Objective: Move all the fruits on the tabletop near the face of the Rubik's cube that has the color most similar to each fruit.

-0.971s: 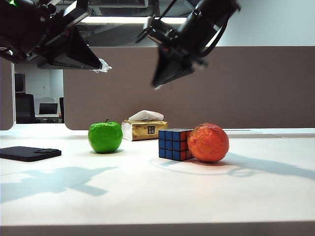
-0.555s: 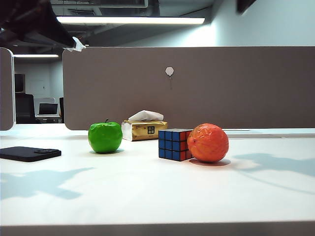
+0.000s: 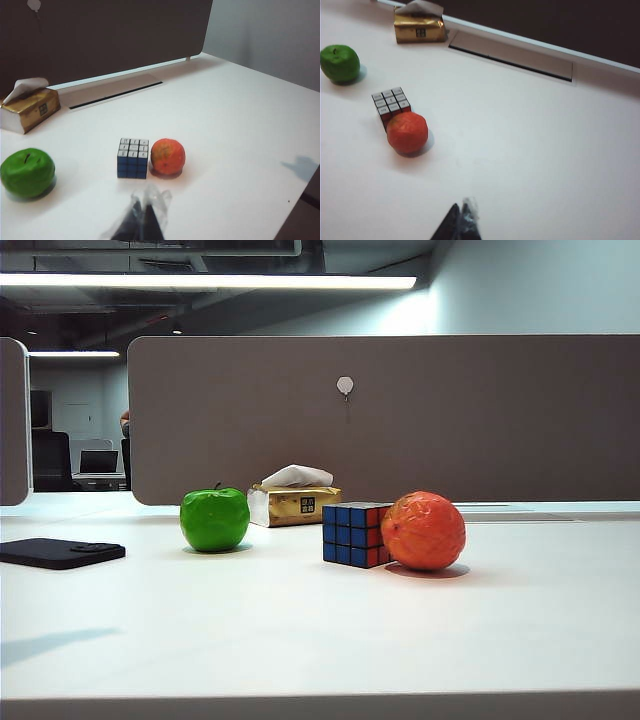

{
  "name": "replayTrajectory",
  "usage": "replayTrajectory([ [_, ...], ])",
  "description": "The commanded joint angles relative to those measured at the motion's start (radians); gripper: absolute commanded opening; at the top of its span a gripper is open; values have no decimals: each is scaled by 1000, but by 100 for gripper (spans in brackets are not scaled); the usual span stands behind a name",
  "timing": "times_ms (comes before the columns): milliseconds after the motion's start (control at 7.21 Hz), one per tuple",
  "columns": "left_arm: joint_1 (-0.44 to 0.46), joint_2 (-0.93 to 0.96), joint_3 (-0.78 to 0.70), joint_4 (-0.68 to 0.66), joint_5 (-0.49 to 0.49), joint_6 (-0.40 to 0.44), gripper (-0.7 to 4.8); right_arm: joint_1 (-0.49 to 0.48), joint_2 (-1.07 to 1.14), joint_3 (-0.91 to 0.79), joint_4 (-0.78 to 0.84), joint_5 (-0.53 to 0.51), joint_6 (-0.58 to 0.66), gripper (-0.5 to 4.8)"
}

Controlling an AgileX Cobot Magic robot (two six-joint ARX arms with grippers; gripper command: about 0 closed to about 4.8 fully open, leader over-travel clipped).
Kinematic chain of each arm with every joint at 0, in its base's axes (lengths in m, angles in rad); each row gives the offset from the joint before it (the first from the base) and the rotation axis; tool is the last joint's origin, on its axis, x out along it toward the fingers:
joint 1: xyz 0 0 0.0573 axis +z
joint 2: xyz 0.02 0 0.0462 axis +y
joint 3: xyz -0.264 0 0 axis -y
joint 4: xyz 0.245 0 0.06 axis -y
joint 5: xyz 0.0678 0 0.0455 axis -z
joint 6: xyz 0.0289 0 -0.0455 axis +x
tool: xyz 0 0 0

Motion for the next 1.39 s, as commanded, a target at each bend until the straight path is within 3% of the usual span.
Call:
replayTrajectory([
  [139, -1, -158, 3, -180, -73, 1, -5, 2, -250, -231, 214, 1, -25, -1],
  [277, -1, -182, 3, -196, -86, 0, -5, 2, -279, -257, 230, 2, -26, -1],
  [416, -2, -351, 5, -328, -110, -51, -5, 2, -399, -431, 355, 25, -74, 0],
  [971, -2, -351, 5, -329, -140, -51, -5, 2, -401, -555, 608, 67, -75, -1],
  [1110, -1, -351, 5, -331, -163, -51, -5, -1, -401, -842, 1027, 78, -80, 0],
  [1249, -1, -351, 5, -332, -162, -51, -5, -1, -401, -914, 1088, 60, -77, 0],
  [1387, -1, -351, 1, -339, -162, -47, -5, 0, -401, -946, 1088, -105, -72, -1],
])
